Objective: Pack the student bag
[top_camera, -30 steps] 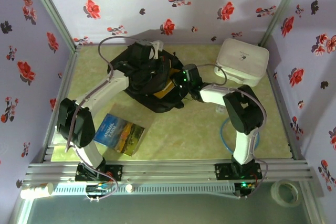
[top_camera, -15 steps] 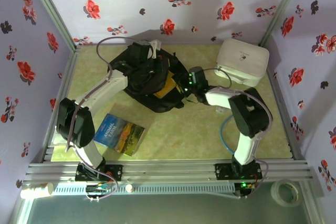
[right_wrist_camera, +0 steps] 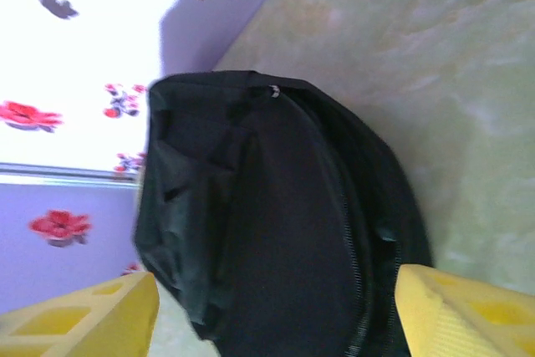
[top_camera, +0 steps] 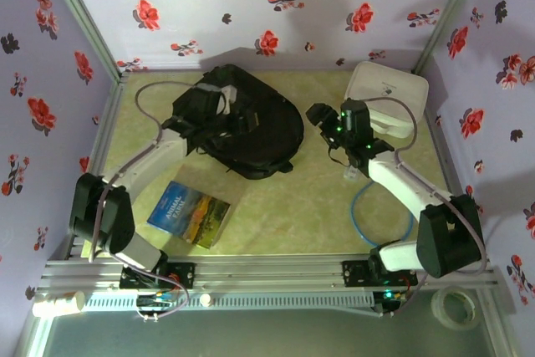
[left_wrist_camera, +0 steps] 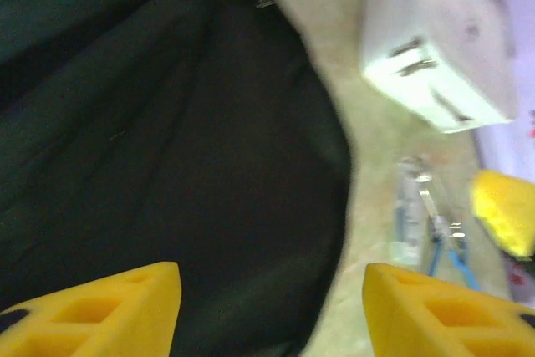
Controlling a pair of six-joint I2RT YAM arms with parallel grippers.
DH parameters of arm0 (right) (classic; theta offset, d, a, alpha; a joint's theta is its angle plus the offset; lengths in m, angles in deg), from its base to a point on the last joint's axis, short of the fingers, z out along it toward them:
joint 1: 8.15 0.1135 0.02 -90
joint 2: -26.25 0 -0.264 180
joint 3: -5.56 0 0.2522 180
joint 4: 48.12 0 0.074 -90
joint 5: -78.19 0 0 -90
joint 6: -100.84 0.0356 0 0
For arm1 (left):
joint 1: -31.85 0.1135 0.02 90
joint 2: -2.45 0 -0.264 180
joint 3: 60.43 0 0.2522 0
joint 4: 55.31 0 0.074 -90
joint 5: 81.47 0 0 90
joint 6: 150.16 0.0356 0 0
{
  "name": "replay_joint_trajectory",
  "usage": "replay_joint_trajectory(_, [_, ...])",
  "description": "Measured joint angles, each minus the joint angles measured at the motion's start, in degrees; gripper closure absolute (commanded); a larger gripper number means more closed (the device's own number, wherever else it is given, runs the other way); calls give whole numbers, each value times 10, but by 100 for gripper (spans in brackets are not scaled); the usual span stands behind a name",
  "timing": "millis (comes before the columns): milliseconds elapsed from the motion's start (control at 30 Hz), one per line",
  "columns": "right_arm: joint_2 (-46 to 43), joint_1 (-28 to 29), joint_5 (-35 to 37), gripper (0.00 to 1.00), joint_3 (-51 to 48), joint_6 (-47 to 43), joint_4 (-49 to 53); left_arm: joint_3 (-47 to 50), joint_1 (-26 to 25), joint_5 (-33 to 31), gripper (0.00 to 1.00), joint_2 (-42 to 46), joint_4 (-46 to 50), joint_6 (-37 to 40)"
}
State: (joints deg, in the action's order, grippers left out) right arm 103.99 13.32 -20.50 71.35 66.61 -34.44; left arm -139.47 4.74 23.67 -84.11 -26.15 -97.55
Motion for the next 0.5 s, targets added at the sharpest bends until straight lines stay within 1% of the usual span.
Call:
replay_joint_trajectory(67, [6, 8, 7, 24, 19, -34, 34, 41, 20, -25, 29, 25, 20, -10])
replay_joint_trajectory(200, [22, 31, 13, 24, 48, -75, 63, 119, 51, -86, 23, 92, 68, -33])
replay_joint_trajectory(367, [43, 48, 17, 24, 56, -89, 68, 194, 59, -161, 19, 162, 121, -76])
replay_joint_trajectory(500, [57, 52, 17, 24, 57, -89, 73, 242, 63, -221, 17, 199, 160, -126])
